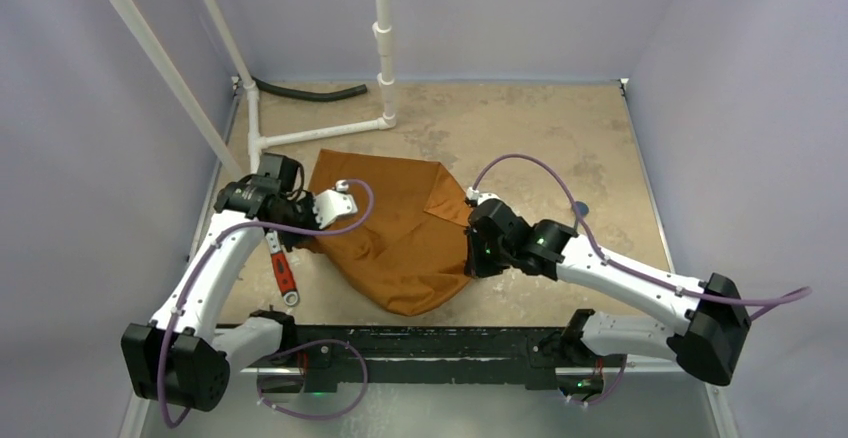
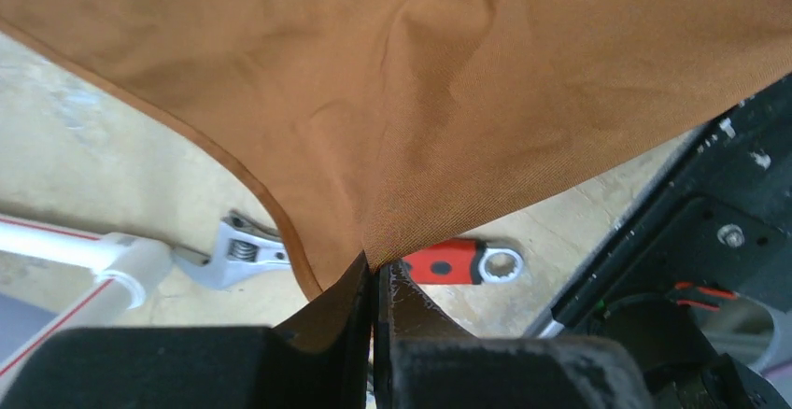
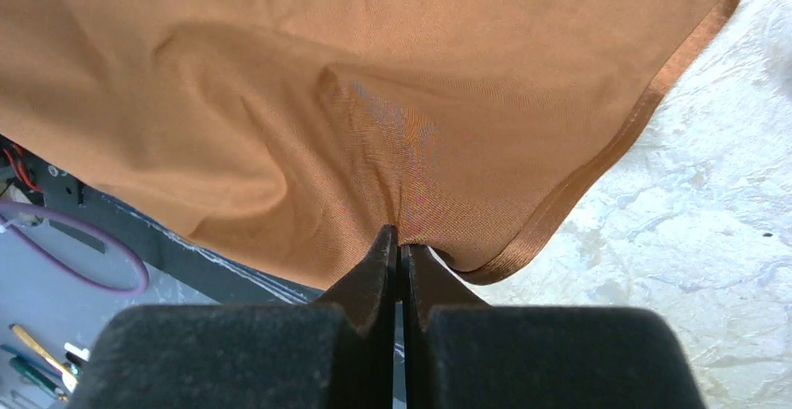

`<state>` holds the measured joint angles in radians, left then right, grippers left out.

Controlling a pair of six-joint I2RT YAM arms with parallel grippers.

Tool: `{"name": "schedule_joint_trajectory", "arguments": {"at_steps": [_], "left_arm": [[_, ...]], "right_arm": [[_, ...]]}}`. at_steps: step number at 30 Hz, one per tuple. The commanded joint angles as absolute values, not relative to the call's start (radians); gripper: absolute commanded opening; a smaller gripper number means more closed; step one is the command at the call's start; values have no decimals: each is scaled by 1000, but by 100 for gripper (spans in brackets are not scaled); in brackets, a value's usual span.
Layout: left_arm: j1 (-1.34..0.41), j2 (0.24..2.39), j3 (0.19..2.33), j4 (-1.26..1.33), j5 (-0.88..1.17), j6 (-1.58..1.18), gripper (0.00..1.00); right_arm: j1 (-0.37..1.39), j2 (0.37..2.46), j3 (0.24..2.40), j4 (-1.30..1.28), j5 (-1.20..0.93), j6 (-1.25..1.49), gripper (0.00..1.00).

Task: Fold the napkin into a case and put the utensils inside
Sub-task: Fold and flatten the napkin at the center of the board.

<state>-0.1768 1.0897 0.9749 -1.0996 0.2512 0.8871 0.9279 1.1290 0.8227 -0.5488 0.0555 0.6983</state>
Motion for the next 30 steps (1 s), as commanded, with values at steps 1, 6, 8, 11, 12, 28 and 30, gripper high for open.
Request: {"name": "schedule_joint_trajectory", "arguments": {"at_steps": [1, 6, 8, 11, 12, 28, 30], "left_arm": [[-169, 1109, 929, -1137, 249, 940, 0], [-171, 1121, 859, -952, 200, 885, 0], [-170, 1161, 854, -852, 167, 832, 1], [-170, 1224, 854, -692, 108, 730, 0], [-171, 1244, 858, -667, 109, 716, 0], [-182, 1382, 836, -544, 103, 665, 10], [-184, 1393, 838, -538, 97, 659, 10]], "right_arm": [[924, 1184, 831, -565, 2, 721, 0], [859, 1295, 878, -487, 14, 672, 0], [800, 1342, 879, -435, 2, 639, 20], [747, 1411, 921, -405, 2, 590, 46], [744, 1425, 959, -413, 4, 575, 53], [764, 1800, 1196, -116, 202, 345, 57], [764, 1822, 1196, -89, 203, 334, 52]]}}
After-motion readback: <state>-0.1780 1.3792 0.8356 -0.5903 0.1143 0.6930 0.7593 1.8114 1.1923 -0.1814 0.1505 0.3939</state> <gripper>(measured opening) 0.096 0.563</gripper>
